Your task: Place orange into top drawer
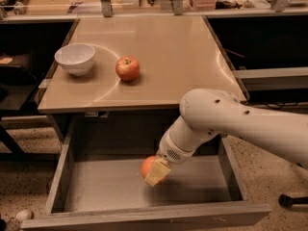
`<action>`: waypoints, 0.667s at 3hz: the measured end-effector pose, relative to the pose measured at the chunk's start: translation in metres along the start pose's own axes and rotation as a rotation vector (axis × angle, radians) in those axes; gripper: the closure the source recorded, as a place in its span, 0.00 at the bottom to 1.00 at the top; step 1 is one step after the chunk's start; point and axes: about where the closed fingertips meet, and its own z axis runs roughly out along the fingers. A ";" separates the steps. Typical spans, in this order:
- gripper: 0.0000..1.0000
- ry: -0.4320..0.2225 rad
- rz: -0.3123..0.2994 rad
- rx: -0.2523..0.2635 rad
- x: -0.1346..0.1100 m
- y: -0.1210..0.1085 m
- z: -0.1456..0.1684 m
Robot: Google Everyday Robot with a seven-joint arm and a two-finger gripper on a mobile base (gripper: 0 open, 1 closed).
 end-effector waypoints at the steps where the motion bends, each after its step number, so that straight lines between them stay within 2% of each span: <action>1: 1.00 -0.023 0.029 -0.012 0.002 0.003 0.010; 2: 1.00 -0.051 0.081 -0.012 0.002 -0.002 0.029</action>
Offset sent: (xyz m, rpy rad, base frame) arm 0.0114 0.0184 -0.0502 0.0925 0.0417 -0.1519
